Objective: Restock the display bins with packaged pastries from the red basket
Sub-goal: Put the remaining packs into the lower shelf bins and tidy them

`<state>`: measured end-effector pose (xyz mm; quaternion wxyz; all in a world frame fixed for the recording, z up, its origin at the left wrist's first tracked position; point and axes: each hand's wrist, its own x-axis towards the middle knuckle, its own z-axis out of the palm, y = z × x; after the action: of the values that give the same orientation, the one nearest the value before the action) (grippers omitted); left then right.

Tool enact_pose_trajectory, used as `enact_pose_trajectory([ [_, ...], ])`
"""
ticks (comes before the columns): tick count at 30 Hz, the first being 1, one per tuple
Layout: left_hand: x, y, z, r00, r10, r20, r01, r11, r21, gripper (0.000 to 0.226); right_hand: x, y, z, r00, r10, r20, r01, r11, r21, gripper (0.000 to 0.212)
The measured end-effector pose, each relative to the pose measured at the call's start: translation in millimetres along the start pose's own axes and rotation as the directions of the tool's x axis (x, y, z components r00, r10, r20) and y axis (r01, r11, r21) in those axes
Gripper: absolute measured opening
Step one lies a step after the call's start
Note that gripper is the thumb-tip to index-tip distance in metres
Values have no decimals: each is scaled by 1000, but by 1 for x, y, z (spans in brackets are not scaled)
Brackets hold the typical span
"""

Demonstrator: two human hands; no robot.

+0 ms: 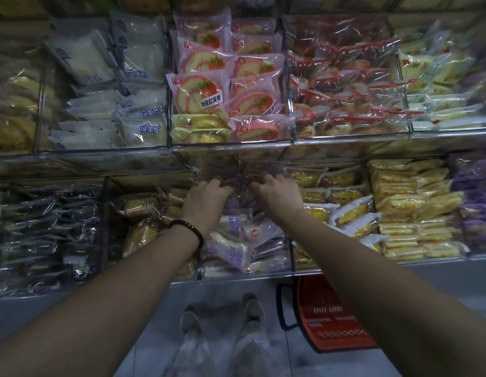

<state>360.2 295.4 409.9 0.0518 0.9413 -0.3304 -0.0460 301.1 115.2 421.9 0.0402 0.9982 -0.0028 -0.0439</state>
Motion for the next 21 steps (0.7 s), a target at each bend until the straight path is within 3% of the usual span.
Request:
enact_pose_trajectory([
  [3, -3, -9, -5, 998, 44, -37, -47, 995, -84, 46, -3, 0, 2, 1000, 30, -5, -29, 995, 95, 31],
  [6, -15, -18, -9, 974, 145, -176, -166, 980, -108, 38, -16, 13, -4, 996, 21, -82, -4, 977, 211, 47],
  [8, -28, -18, -8, 958, 216, -187, -243, 960, -138, 34, -30, 20, -2, 989, -70, -133, 100, 966, 237, 47],
  [10, -39, -16, -2, 961, 258, -103, -270, 954, -134, 36, -44, 23, 3, 978, -193, -75, 206, 952, 228, 54],
  [14, -49, -13, 11, 985, 172, -29, -175, 963, -204, 42, -57, 16, 17, 954, -250, 165, 228, 963, 141, 76],
  [21, -46, -6, 19, 999, -44, -20, 41, 987, -156, 48, -61, 3, 24, 985, -159, 70, 155, 986, 56, 48],
])
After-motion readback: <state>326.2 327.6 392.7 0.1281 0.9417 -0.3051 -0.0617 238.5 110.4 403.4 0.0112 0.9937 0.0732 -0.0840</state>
